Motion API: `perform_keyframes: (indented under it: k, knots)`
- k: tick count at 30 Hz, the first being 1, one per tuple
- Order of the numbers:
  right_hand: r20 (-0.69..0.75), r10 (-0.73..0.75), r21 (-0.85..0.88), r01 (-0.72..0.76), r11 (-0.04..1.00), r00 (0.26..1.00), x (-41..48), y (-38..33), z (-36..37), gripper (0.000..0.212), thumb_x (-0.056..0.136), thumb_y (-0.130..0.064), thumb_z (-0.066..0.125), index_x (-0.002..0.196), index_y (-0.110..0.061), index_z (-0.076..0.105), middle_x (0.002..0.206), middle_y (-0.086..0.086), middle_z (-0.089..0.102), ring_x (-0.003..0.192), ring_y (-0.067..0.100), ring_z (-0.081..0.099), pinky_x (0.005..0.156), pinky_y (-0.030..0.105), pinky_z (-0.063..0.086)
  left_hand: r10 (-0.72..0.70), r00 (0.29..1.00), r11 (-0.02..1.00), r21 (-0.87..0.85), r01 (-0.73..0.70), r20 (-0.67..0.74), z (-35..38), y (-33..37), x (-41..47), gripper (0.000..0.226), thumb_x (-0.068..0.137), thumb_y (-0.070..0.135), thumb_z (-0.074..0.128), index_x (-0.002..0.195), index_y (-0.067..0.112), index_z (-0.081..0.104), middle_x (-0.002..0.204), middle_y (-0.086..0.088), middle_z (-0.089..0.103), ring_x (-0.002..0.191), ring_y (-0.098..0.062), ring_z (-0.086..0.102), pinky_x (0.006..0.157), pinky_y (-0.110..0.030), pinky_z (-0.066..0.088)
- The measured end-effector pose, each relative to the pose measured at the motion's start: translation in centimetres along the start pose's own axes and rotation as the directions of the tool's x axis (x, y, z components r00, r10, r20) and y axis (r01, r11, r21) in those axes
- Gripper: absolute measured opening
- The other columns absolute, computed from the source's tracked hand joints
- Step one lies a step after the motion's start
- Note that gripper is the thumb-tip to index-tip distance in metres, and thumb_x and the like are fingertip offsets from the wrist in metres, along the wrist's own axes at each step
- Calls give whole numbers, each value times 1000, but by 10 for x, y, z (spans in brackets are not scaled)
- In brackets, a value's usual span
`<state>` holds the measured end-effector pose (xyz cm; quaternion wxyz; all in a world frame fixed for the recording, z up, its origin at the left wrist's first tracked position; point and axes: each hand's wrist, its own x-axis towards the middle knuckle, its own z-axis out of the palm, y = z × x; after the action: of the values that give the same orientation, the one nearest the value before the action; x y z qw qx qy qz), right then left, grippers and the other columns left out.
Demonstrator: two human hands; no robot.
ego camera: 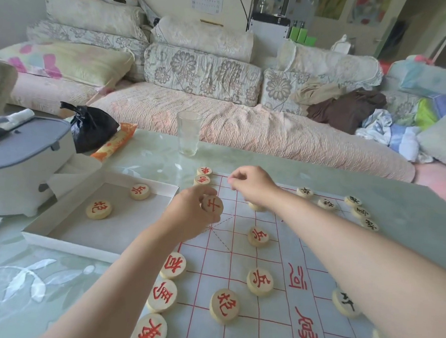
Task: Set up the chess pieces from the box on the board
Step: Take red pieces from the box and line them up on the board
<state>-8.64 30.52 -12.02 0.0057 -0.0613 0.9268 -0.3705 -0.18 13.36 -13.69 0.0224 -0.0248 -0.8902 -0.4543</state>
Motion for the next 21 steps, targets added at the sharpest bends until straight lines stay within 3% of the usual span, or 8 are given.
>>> perform_keyframes:
  k: [2, 4, 7, 9, 11, 14, 17, 21]
  knots:
    - [169, 10, 158, -37, 987, 986, -22, -15, 7, 12, 96, -31, 59, 89, -24, 65, 89, -3, 70, 58, 16, 62, 46, 22, 39, -22, 1000, 999, -48, 22, -13, -4, 4, -2, 52, 72, 16, 80, 119, 25, 60, 97, 3, 66, 78, -12, 60, 56, -15, 42]
    - [253, -8, 307, -72, 949, 967, -41, -26, 13, 9, 99, -23, 58, 93, -22, 64, 87, 0, 68, 56, 17, 63, 43, 23, 40, -47, 998, 994, -100, 43, -38, -9, 7, -6, 52, 73, 17, 80, 119, 24, 57, 92, 3, 68, 73, -9, 61, 54, -15, 41]
    - [213, -17, 432, -79, 899, 977, -61, -35, 19, 5, 97, -13, 61, 95, -17, 62, 85, 6, 67, 56, 18, 62, 46, 25, 45, -96, 994, 974, -213, 84, -50, -16, 10, -17, 48, 76, 18, 79, 113, 21, 49, 86, 6, 65, 66, -6, 60, 48, -13, 43]
    - [162, -8, 468, -69, 881, 987, -69, -37, 22, 4, 96, -12, 63, 96, -15, 60, 86, 8, 65, 55, 18, 61, 47, 26, 46, -133, 991, 941, -317, 118, -24, -20, 11, -24, 44, 76, 17, 80, 110, 13, 51, 88, 0, 69, 70, -16, 66, 58, -20, 51]
    - [122, -17, 463, -42, 885, 992, -76, -40, 23, 5, 95, -12, 64, 95, -16, 59, 88, 9, 65, 55, 18, 62, 49, 28, 49, -151, 988, 892, -429, 142, 14, -26, 10, -32, 43, 76, 15, 80, 111, 8, 56, 89, -6, 72, 78, -23, 71, 71, -32, 55]
    - [69, -83, 397, 49, 916, 994, -87, -43, 31, 14, 88, -10, 69, 96, -20, 64, 94, 3, 67, 70, 19, 67, 61, 35, 58, -153, 988, 884, -447, 138, 3, -37, 5, -44, 31, 79, 11, 77, 107, 11, 64, 84, -12, 72, 69, -19, 67, 72, -32, 57]
    - [79, -169, 281, 140, 949, 983, -99, -47, 39, 24, 77, -15, 79, 94, -28, 68, 91, 3, 73, 76, 12, 66, 77, 33, 56, -185, 983, 858, -487, 161, -2, -47, 1, -55, 32, 79, 13, 77, 108, 11, 64, 95, -19, 71, 77, -24, 69, 80, -38, 59]
    - [71, -206, 206, 188, 960, 976, -112, -50, 49, 23, 76, -27, 84, 91, -29, 67, 67, -8, 61, 61, 3, 53, 61, 16, 45, -158, 987, 909, -391, 144, -5, -54, -4, -66, 33, 82, 15, 74, 113, 12, 65, 90, -8, 69, 72, -17, 68, 63, -23, 56]
